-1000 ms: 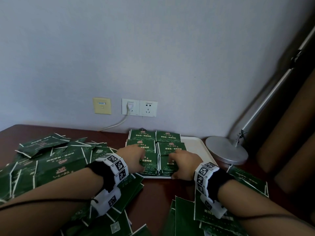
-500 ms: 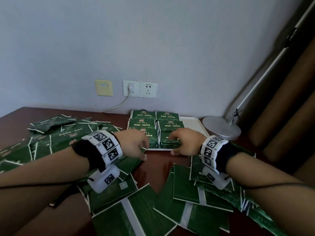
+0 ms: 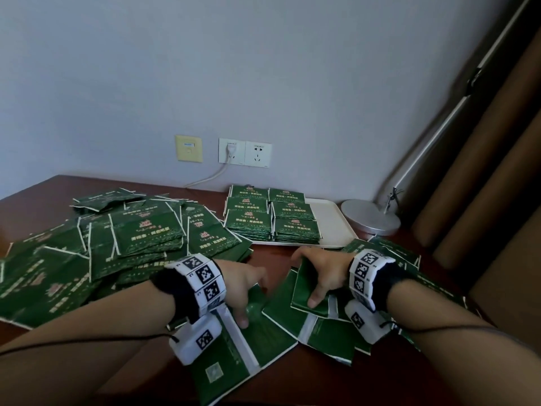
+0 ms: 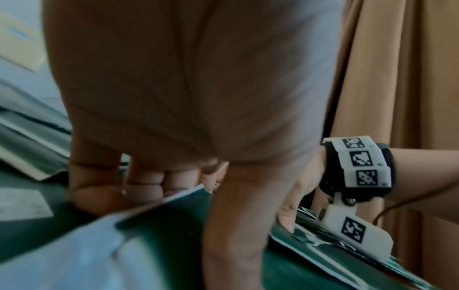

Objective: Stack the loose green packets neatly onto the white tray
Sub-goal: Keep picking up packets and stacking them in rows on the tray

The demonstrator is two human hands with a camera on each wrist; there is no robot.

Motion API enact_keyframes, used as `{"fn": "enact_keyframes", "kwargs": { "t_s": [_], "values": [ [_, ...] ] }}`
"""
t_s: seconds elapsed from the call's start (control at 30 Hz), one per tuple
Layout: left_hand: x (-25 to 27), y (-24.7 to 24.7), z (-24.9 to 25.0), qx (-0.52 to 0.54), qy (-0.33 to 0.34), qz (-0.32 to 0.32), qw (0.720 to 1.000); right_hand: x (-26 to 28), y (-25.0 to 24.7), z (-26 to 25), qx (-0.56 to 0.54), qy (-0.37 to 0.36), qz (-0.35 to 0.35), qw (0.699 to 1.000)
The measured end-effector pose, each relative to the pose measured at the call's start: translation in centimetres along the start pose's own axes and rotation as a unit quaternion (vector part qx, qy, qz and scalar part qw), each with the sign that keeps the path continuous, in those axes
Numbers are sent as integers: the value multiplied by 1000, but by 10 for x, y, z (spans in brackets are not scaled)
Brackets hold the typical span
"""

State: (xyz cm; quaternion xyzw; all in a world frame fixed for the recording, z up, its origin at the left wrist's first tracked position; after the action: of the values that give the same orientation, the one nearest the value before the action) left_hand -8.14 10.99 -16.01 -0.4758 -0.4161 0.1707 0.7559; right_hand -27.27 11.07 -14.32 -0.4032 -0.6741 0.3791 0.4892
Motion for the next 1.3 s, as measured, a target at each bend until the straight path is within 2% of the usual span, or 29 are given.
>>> {"fn": "enact_keyframes", "kwargs": {
  "t_s": [0.1, 0.17, 0.23, 0.33, 0.37, 0.43, 0.5, 0.53, 0.6, 0.67, 0.73, 0.8, 0.9, 0.93, 1.03, 1.13, 1.2, 1.3],
  "values": [
    [5, -1, -6, 52, 21, 56, 997, 4, -2, 4, -18, -27, 77, 997],
    [11, -10, -14, 119, 41, 115, 985, 6, -5, 7, -24, -55, 127, 990],
    [21, -23, -29, 231, 39, 189, 954, 8, -8, 8, -34, -90, 167, 981],
    [37, -40, -51, 372, 34, 297, 879, 13, -16, 10, -98, -126, 212, 964],
    [42, -43, -56, 386, 29, 325, 863, 16, -20, 10, -136, -132, 235, 953],
    [51, -45, -62, 362, 24, 380, 850, 21, -28, 11, -206, -146, 295, 922],
    [58, -42, -66, 281, 30, 432, 857, 26, -31, 8, -249, -161, 334, 894],
    [59, -38, -67, 235, 35, 436, 868, 30, -29, 5, -252, -167, 336, 892],
    [57, -26, -67, 156, 39, 378, 912, 35, -17, -1, -208, -189, 301, 911],
    [55, -15, -65, 95, 34, 280, 955, 36, 4, -8, -100, -207, 229, 946],
    [56, -8, -63, 59, 35, 208, 976, 36, 22, -11, -4, -180, 147, 973],
    [55, -8, -61, 52, 29, 195, 979, 35, 25, -9, -33, -144, 110, 983],
    [46, -10, -69, 35, -8, 206, 978, 31, 10, -11, -68, -116, 158, 978],
    [42, -10, -70, 20, -23, 205, 978, 29, 8, -12, -60, -101, 152, 981],
    [32, -10, -71, -3, -43, 196, 980, 17, 12, -16, -4, -65, 70, 995],
    [21, -10, -76, 31, -56, 173, 983, 10, 17, -20, 28, -73, 46, 996],
    [17, -11, -78, 50, -62, 149, 986, 9, 17, -17, 12, -74, 62, 995],
    [15, -20, -70, 21, -41, 112, 993, 14, 11, -15, -39, -102, 96, 989]
  ]
}}
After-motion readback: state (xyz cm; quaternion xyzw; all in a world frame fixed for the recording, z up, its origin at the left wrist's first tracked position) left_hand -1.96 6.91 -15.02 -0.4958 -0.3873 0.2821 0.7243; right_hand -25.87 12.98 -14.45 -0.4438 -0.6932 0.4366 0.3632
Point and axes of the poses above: each hand's wrist, its own x-axis away from the middle knuckle, its own y-axis out of the palm, z = x × y, the point moved 5 cm from there along -x, towards the middle knuckle, and after that the axes turned 4 degrees about z, right-handed, at the moved point
